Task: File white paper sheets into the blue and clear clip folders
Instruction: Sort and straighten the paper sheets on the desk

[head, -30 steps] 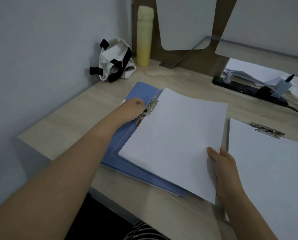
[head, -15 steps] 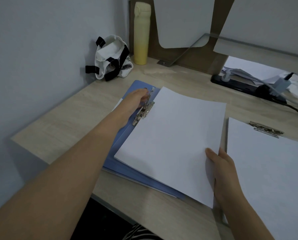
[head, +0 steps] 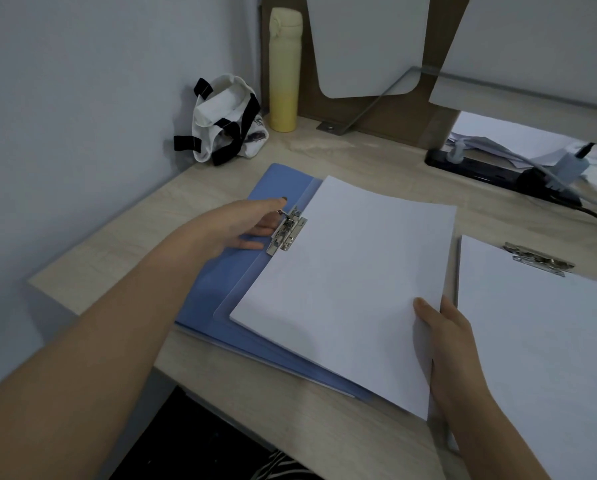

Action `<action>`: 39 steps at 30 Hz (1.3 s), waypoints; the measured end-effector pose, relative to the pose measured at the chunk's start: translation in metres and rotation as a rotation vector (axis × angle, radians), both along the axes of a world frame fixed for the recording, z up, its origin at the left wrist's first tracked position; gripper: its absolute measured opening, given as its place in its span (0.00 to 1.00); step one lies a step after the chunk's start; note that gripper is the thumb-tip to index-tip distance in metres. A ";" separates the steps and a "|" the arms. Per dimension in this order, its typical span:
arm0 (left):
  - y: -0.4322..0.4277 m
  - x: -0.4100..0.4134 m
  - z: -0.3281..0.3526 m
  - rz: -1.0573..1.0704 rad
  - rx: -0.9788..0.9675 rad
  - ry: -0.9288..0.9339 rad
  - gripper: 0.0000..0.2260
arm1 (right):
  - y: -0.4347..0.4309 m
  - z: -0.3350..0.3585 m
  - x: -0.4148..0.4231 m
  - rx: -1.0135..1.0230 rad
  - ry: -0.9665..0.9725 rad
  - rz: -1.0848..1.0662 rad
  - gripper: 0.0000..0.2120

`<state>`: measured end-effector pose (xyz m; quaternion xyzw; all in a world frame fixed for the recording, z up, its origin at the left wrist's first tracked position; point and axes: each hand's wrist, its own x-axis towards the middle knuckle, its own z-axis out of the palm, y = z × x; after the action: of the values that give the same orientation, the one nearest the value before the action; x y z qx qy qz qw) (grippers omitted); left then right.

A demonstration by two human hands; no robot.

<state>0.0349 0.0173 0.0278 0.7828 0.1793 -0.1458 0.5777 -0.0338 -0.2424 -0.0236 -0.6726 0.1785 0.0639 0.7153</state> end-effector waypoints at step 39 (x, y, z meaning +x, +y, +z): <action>-0.002 -0.037 -0.018 -0.081 -0.294 -0.151 0.13 | -0.003 -0.003 0.000 -0.539 -0.171 0.115 0.26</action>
<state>-0.0024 0.0153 0.0094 0.7053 0.0803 -0.1341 0.6915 -0.0336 -0.2453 -0.0268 -0.8503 0.0898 -0.0022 0.5186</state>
